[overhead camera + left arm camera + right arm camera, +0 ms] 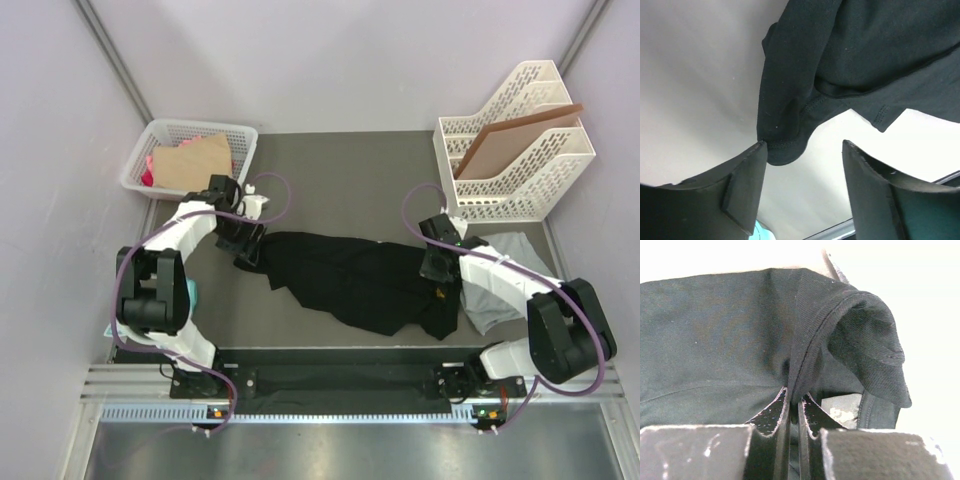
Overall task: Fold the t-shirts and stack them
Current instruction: Flatten out the tshirt
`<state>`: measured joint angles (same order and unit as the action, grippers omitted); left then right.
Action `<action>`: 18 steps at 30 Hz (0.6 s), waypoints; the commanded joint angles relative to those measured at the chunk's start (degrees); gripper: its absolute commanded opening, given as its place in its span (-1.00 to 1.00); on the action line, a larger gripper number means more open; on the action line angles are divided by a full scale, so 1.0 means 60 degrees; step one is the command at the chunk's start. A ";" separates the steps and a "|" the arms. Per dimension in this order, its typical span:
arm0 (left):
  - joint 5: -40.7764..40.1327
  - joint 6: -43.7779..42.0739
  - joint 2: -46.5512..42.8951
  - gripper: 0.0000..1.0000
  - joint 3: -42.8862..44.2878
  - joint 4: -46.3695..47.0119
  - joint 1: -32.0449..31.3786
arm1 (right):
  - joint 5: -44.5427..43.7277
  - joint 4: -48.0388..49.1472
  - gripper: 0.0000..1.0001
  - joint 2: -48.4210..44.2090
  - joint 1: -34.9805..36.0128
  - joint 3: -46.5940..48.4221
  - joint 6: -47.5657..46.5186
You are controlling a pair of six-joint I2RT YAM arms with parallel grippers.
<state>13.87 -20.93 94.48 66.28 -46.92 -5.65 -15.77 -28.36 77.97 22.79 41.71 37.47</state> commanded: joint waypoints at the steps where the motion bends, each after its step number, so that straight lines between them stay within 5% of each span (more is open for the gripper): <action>1: 0.0237 0.0002 0.0220 0.10 0.0158 0.0334 0.0077 | -0.0228 0.0083 -1.00 -0.0208 -0.0209 0.0416 -0.0123; 2: 0.0252 0.0031 0.0264 -0.08 0.0217 0.0334 0.0077 | -0.0214 0.0069 -1.00 -0.0208 -0.0223 0.0430 -0.0123; 3: 0.0194 0.0118 0.0308 -0.53 0.0261 0.0392 0.0077 | -0.0228 0.0068 -1.00 -0.0208 -0.0223 0.0430 -0.0123; 6: 0.0208 0.0177 0.0454 -0.88 0.0510 0.0320 0.0077 | -0.0257 0.0039 -1.00 -0.0179 -0.0253 0.0460 -0.0137; 11: -0.0025 0.0075 0.0382 -0.59 0.0599 0.0261 0.0107 | -0.0272 -0.0034 -1.00 -0.0237 -0.0267 0.0474 -0.0167; 16: -0.0201 -0.0189 0.0045 0.19 0.0496 0.0173 0.0268 | -0.0272 -0.0063 -1.00 -0.0296 -0.0297 0.0460 -0.0225; 18: -0.0216 -0.0233 -0.0028 0.28 0.0438 0.0216 0.0297 | -0.0258 -0.0049 -1.00 -0.0266 -0.0311 0.0460 -0.0225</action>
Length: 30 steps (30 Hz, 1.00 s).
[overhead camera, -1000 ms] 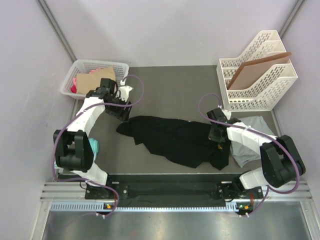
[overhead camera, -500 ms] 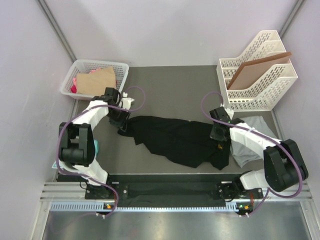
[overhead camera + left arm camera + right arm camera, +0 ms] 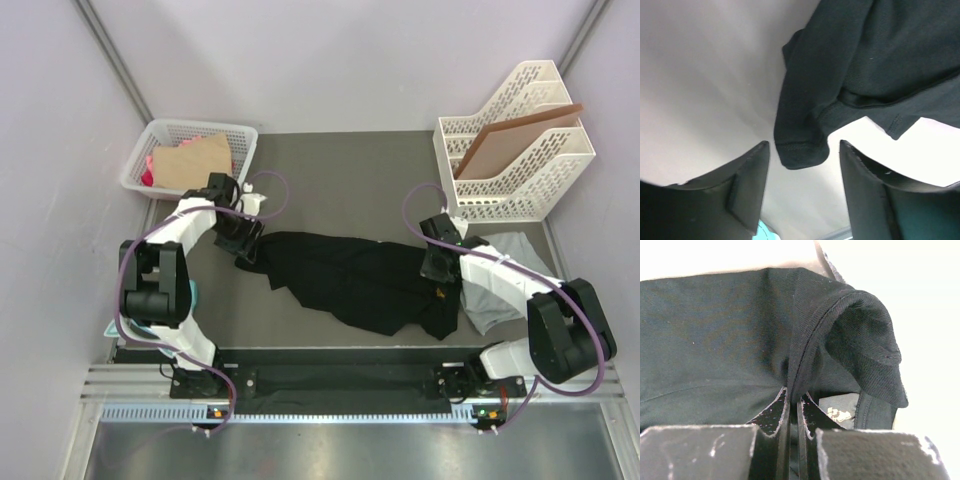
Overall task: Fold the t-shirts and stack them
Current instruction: Flatten out the tshirt
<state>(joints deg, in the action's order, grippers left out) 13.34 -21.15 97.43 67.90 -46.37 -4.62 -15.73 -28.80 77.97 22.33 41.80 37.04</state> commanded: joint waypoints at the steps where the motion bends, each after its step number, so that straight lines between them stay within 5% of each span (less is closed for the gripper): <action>1: -0.0144 -0.0211 -0.0520 0.31 0.0139 0.0155 0.0155 | -0.0265 0.0053 -1.00 -0.0266 -0.0220 0.0431 -0.0152; 8: -0.0276 -0.0138 -0.0140 0.34 -0.0125 0.0565 0.0214 | -0.0221 0.0127 -1.00 -0.0281 -0.0264 0.0284 -0.0196; 11: -0.0086 -0.0007 0.0255 0.17 -0.0067 0.0623 0.0214 | -0.0221 0.0229 -1.00 -0.0252 -0.0308 0.0225 -0.0182; 14: 0.0119 0.0154 0.0534 -0.55 0.0079 0.0580 0.0214 | -0.0206 0.0229 -1.00 -0.0208 -0.0352 0.0255 -0.0225; 15: 0.0149 0.0213 0.0564 -1.00 0.0240 0.0536 0.0214 | -0.0192 0.0229 -1.00 -0.0193 -0.0352 0.0342 -0.0254; 30: 0.0018 0.0624 -0.2378 -1.00 0.4957 -0.1573 0.0228 | -0.0075 -0.2551 -1.00 -0.3121 -0.0381 0.4119 -0.1148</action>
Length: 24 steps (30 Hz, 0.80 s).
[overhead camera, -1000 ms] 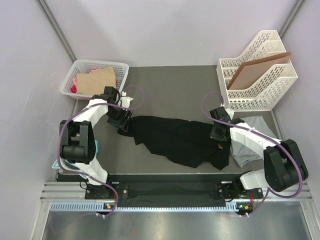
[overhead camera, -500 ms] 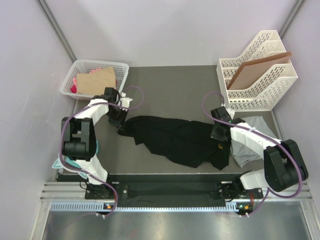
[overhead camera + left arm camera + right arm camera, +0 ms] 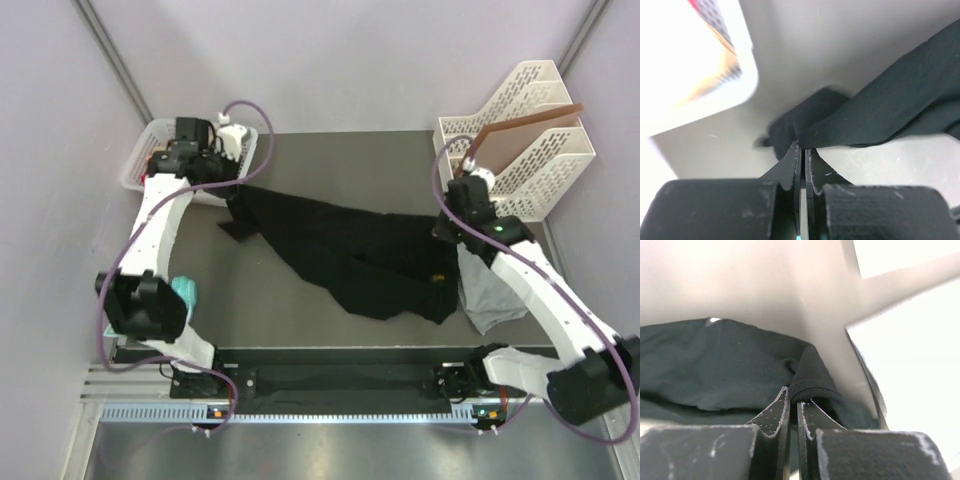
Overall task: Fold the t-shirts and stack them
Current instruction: Flatten out the tshirt
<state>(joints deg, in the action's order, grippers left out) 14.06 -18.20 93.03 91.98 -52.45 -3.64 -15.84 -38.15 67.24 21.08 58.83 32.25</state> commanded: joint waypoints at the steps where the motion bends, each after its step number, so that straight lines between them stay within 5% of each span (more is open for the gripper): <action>1: -0.0146 0.0074 -0.1895 -1.00 0.1002 -0.0619 0.0065 | 0.0045 -0.1154 -1.00 -0.1552 -0.0174 0.1415 -0.0365; 10: -0.0733 -0.0540 -0.4297 -1.00 0.2319 -0.1907 0.0065 | 0.1173 -0.3205 -1.00 -0.4116 -0.0144 0.2923 -0.0409; 24: 0.0275 -0.1098 -0.5266 -1.00 0.6436 -0.4398 0.0065 | 0.3765 -0.6883 -1.00 -0.3738 -0.0845 1.0231 -0.0921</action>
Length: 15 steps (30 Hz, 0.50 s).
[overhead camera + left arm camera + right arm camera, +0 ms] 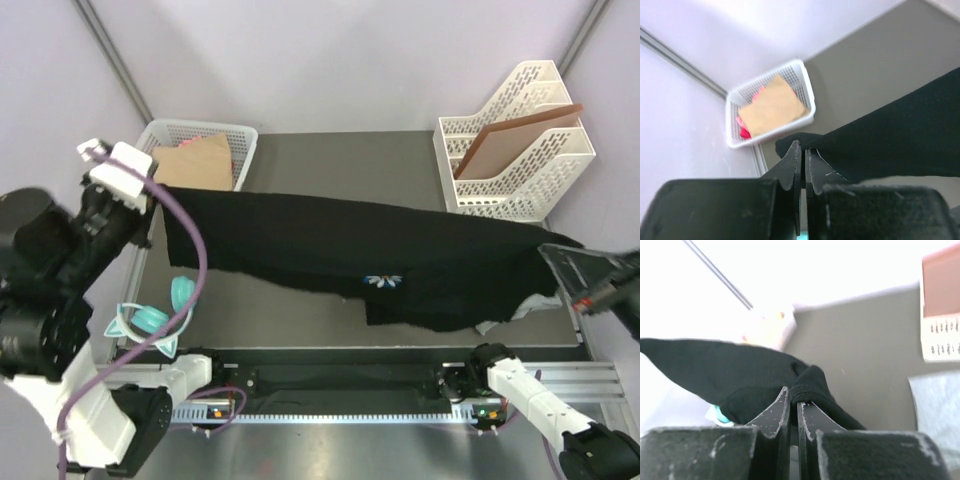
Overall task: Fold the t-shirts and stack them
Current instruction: Flatten out the tshirt
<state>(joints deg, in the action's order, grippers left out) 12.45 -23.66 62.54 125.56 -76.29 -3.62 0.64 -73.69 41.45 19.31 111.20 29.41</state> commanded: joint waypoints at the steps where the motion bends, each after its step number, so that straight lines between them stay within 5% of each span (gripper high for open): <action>1: 0.0707 -0.0231 -0.0315 -1.00 0.0769 -0.0410 0.0061 | 0.1354 -0.1033 -1.00 0.0707 -0.0639 0.1709 -0.0535; 6: 0.0913 -0.0275 -0.0872 -1.00 -0.1555 0.0262 0.0061 | 0.1373 0.0004 -1.00 0.0373 -0.0875 -0.0056 -0.0434; 10: 0.0739 -0.0392 -0.1371 -1.00 -0.5678 0.1828 0.0061 | 0.0803 0.1381 -1.00 0.0458 -0.0875 -0.2459 -0.0521; 15: -0.0066 -0.0612 -0.0407 -1.00 -0.8515 0.4025 0.0061 | 0.0040 0.3519 -1.00 0.1366 -0.0860 -0.5170 -0.0551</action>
<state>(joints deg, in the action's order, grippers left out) 15.81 -25.54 55.42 83.88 -66.17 -3.55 5.39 -65.84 45.60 14.72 87.33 26.98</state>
